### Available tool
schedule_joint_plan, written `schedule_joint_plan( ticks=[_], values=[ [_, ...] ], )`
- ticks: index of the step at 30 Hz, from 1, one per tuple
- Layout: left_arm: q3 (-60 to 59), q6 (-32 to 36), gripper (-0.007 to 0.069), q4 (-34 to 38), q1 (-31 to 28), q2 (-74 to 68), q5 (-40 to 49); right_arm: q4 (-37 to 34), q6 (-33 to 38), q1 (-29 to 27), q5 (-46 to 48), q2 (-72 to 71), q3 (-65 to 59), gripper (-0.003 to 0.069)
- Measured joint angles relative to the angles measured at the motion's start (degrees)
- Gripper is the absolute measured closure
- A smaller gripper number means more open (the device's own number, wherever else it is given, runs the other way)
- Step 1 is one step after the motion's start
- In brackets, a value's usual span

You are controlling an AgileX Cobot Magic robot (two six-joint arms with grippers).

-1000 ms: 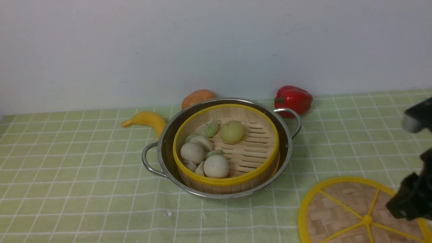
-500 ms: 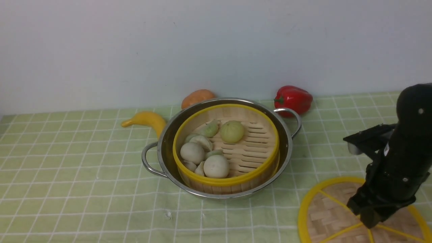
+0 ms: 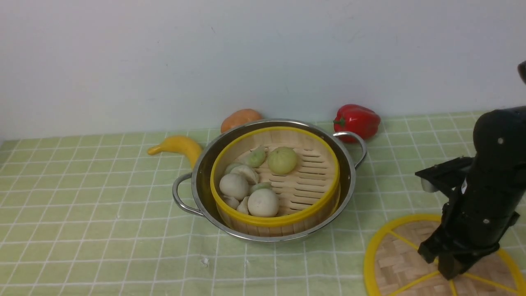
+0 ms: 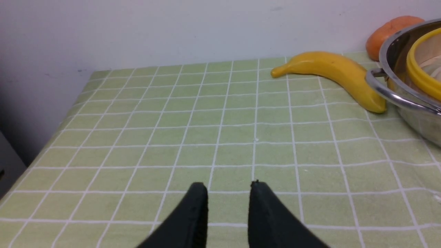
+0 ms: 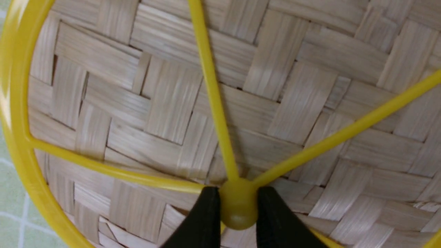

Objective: Place the steamer in the pot on the green tablecloth, and put the lid on the steamer.
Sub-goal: 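Move the gripper down to the bamboo steamer lid and grasp its center knob, then place the bamboo steamer lid onto the steamer basket in the pot with the right gripper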

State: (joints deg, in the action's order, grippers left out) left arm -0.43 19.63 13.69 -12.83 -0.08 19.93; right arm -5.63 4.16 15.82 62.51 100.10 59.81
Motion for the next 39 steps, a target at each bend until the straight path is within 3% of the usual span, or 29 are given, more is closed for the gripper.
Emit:
schedule_joint_plan(
  ticks=[6,12,15,19,24,39],
  values=[
    [0.00,0.00,0.0433,0.00,0.00,0.00,0.00,-0.23,-0.52,0.29,-0.94,-9.82,4.61,0.0513],
    [0.00,0.00,0.0429,0.00,0.00,0.00,0.00,-6.67,10.15,3.48,-2.23,-14.99,14.23,0.0513],
    [0.00,0.00,0.0423,0.00,0.00,0.00,0.00,-11.50,19.13,8.07,-3.69,-11.69,20.22,0.0513],
    [0.00,0.00,0.0423,0.00,0.00,0.00,0.00,-12.27,22.99,12.68,-5.88,-5.86,25.80,0.0513],
    [0.00,0.00,0.0423,0.00,0.00,0.00,0.00,-8.55,23.15,15.89,-7.76,3.58,33.14,0.0513],
    [0.00,0.00,0.0423,0.00,0.00,0.10,0.00,-7.31,23.15,16.08,-15.52,11.38,34.48,0.0513]
  ],
)
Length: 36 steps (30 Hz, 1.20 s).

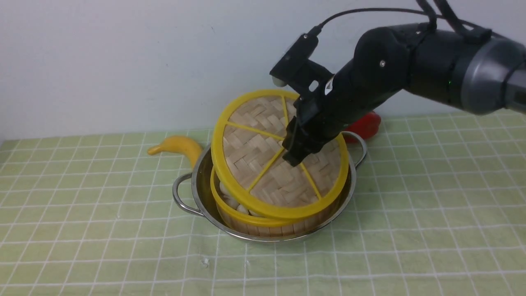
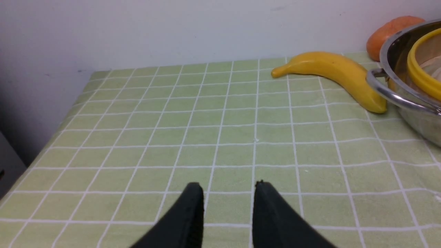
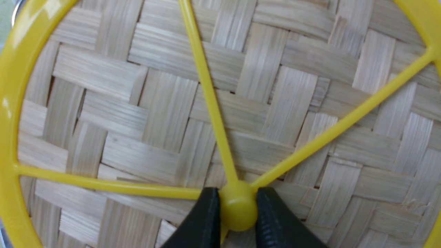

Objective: Place the steamer in the pot on the green tablecloth, and put the lid on the steamer.
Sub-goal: 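Place the bamboo steamer lid onto the steamer basket in the pot with the right gripper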

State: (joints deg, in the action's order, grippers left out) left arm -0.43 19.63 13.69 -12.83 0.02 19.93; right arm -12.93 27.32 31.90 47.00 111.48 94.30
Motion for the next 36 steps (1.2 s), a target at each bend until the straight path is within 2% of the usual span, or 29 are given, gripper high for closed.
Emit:
schedule_joint_plan(
  ticks=[21,36],
  values=[
    [0.00,0.00,0.0423,-0.37,0.00,0.00,0.00,-3.87,1.77,0.00,-7.04,5.66,0.04,0.0513],
    [0.00,0.00,0.0423,-0.42,0.00,0.00,0.00,-5.93,5.78,0.00,-9.76,7.85,0.58,0.0513]
  ],
)
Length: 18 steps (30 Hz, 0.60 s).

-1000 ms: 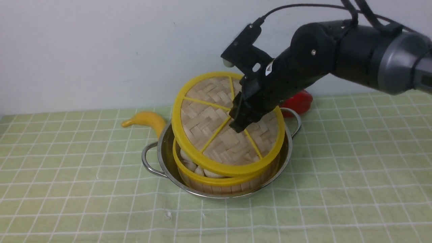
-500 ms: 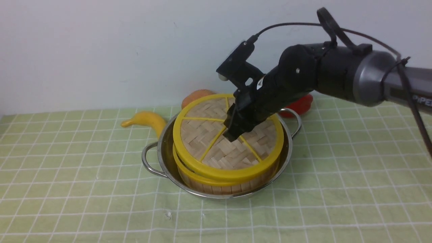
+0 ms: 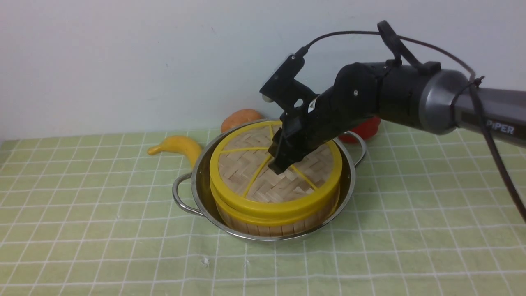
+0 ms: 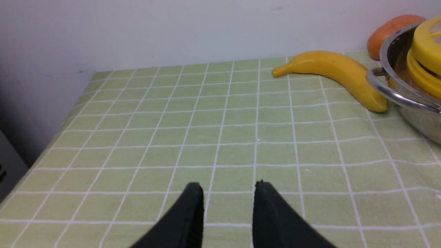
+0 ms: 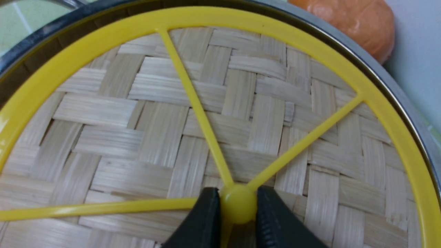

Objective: Place the steamer in the pot on the green tablecloth, and put the lid on the steamer.
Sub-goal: 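Place the bamboo steamer lid onto the steamer basket in the pot with the right gripper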

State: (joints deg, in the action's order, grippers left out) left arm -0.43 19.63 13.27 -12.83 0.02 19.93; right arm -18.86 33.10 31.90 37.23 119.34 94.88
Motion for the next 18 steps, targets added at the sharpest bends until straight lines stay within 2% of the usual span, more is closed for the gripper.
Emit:
schedule_joint_plan(
  ticks=[6,18],
  values=[
    [0.00,0.00,0.0423,0.00,0.00,0.00,0.00,-0.38,2.63,0.94,-0.02,0.05,0.02,0.0513],
    [0.00,0.00,0.0423,0.00,0.00,0.00,0.00,0.50,2.92,1.23,0.28,0.10,0.12,0.0514]
  ],
)
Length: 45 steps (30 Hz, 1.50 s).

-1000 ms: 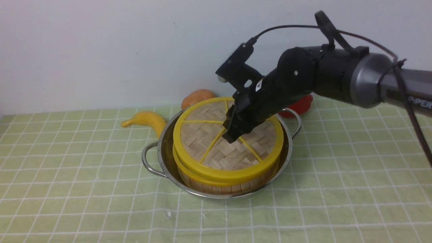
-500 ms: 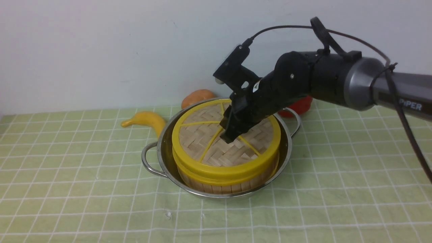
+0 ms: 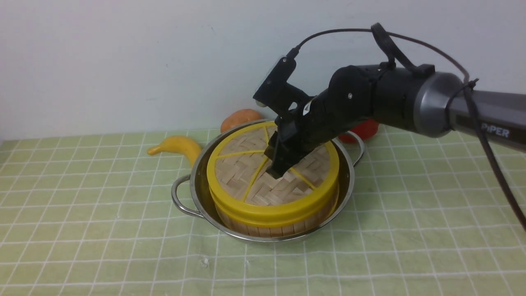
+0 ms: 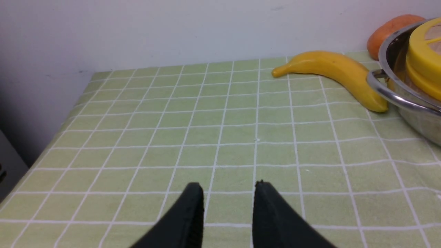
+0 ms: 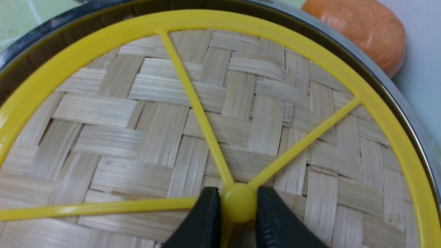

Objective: Place the steamer in the pot on the green tablecloth, and put the lid on the steamer.
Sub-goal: 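Place the bamboo steamer lid onto the steamer basket in the pot with the right gripper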

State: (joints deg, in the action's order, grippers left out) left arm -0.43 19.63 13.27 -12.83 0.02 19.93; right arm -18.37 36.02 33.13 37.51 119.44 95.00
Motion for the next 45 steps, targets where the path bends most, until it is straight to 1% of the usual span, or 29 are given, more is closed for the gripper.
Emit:
schedule_joint_plan(
  ticks=[22,29,45],
  values=[
    [0.00,0.00,0.0423,0.00,0.00,0.00,0.00,-0.19,-1.29,0.00,2.22,0.19,0.95,0.0514],
    [0.00,0.00,0.0423,0.00,0.00,0.00,0.00,-1.40,-1.29,0.20,7.24,-1.01,0.64,0.0515],
    [0.00,0.00,0.0423,0.00,0.00,0.00,0.00,-1.11,-1.29,0.31,7.03,-1.03,0.57,0.0515]
  ],
)
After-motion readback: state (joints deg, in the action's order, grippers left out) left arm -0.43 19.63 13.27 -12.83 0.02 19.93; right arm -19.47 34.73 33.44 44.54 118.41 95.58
